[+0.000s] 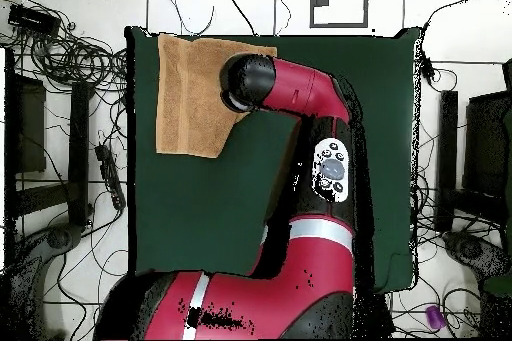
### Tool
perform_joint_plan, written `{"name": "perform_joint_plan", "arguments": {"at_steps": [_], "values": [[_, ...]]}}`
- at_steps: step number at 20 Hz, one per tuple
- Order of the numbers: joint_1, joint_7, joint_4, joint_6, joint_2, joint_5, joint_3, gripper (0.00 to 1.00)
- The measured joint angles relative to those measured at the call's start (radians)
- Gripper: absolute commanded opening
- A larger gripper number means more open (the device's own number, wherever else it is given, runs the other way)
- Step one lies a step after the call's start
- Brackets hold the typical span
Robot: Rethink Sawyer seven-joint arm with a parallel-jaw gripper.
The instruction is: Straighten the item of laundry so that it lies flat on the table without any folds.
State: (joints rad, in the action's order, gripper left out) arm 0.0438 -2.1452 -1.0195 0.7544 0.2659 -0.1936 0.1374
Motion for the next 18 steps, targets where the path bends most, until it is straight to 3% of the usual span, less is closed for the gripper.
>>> {"name": "perform_joint_plan", "arguments": {"at_steps": [18], "values": [[0.079, 0.0, -0.007, -0.008, -0.015, 0.16, -0.139, 1.0]]}}
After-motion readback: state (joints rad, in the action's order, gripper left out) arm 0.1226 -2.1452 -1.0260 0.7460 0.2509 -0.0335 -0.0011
